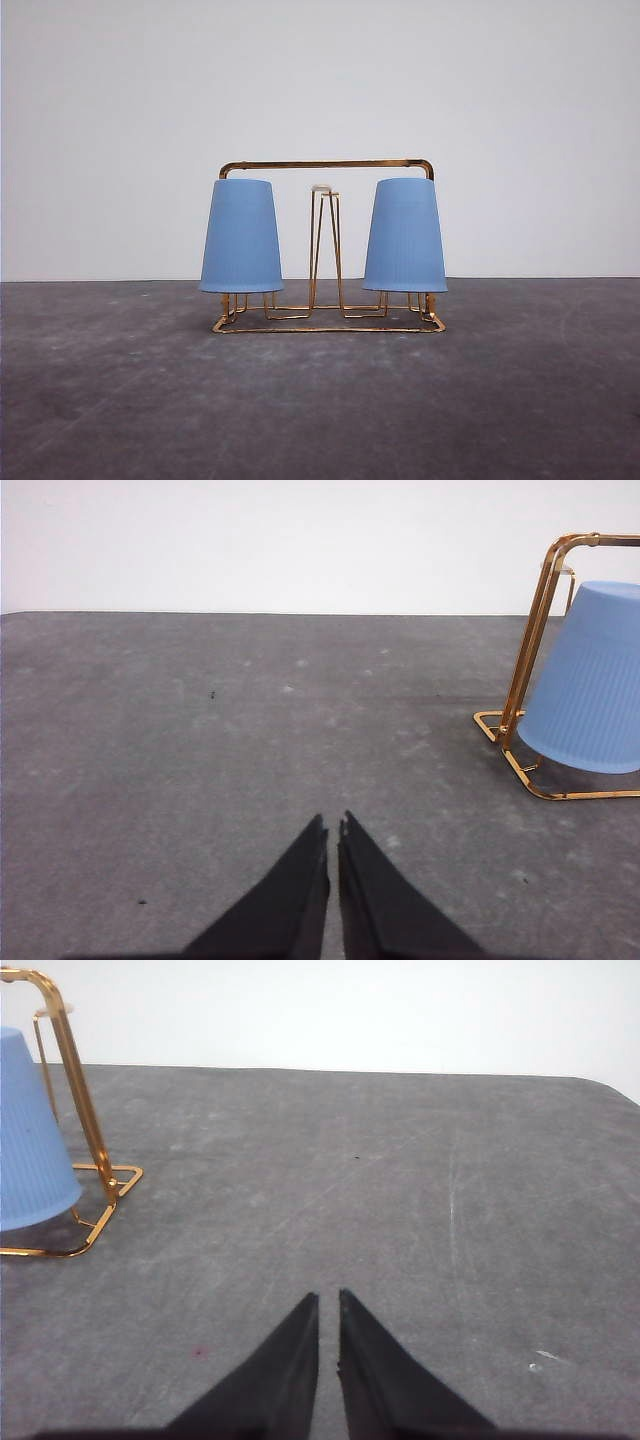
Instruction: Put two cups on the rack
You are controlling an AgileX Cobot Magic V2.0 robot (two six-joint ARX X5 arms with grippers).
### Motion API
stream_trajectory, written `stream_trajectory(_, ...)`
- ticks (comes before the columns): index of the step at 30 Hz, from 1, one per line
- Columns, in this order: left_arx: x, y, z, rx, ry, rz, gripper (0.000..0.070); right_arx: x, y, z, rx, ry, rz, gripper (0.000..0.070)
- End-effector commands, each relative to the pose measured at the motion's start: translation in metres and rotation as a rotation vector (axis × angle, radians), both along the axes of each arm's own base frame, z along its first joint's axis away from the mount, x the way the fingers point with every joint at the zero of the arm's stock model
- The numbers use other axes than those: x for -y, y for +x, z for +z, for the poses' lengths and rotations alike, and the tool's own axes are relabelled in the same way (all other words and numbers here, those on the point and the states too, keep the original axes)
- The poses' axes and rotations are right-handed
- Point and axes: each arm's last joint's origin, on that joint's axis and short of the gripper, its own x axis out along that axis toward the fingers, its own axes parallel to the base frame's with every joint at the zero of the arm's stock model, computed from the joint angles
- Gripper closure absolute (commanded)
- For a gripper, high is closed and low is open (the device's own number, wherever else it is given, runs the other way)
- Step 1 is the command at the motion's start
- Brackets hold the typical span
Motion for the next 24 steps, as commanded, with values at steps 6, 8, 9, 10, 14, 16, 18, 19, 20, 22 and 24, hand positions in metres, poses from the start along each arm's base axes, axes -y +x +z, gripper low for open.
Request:
stream_trajectory(6, 0.0000, 0.0008, -0.0035, -0.002, -0.008, 0.004, 0.0700, 0.0002, 0.0003, 0.0002, 0.008, 0.006, -0.005, 0.0665)
stream_trajectory(8, 0.0000, 0.0008, -0.0035, -0.002, -0.008, 0.005, 0.0700, 0.0002, 0.0003, 0.0002, 0.008, 0.006, -0.005, 0.0665)
stream_trajectory(9, 0.0000, 0.0008, -0.0035, -0.002, -0.008, 0.004, 0.0700, 0.0002, 0.0003, 0.0002, 0.008, 0.006, -0.005, 0.0665)
stream_trajectory(10, 0.0000, 0.0008, -0.0035, -0.002, -0.008, 0.005, 0.0700, 0.0002, 0.0003, 0.0002, 0.008, 0.006, -0.005, 0.0665)
stream_trajectory(14, 0.0000, 0.0008, -0.0035, -0.002, -0.008, 0.004, 0.0700, 0.0002, 0.0003, 0.0002, 0.008, 0.006, -0.005, 0.0665)
stream_trajectory(16, 0.0000, 0.0008, -0.0035, -0.002, -0.008, 0.005, 0.0700, 0.0002, 0.0003, 0.0002, 0.008, 0.006, -0.005, 0.0665)
stream_trajectory(18, 0.0000, 0.0008, -0.0035, -0.002, -0.008, 0.005, 0.0700, 0.0002, 0.0003, 0.0002, 0.008, 0.006, -0.005, 0.0665)
stream_trajectory(19, 0.0000, 0.0008, -0.0035, -0.002, -0.008, 0.005, 0.0700, 0.0002, 0.0003, 0.0002, 0.008, 0.006, -0.005, 0.0665)
stream_trajectory(20, 0.0000, 0.0008, -0.0035, -0.002, -0.008, 0.005, 0.0700, 0.0002, 0.0003, 0.0002, 0.008, 0.006, -0.005, 0.0665)
stream_trajectory(22, 0.0000, 0.0008, -0.0035, -0.002, -0.008, 0.005, 0.0700, 0.0002, 0.0003, 0.0002, 0.008, 0.006, -0.005, 0.0665)
stream_trajectory(24, 0.0000, 0.0008, -0.0035, -0.003, -0.008, 0.004, 0.0700, 0.0002, 0.0003, 0.0002, 0.008, 0.006, -0.005, 0.0665)
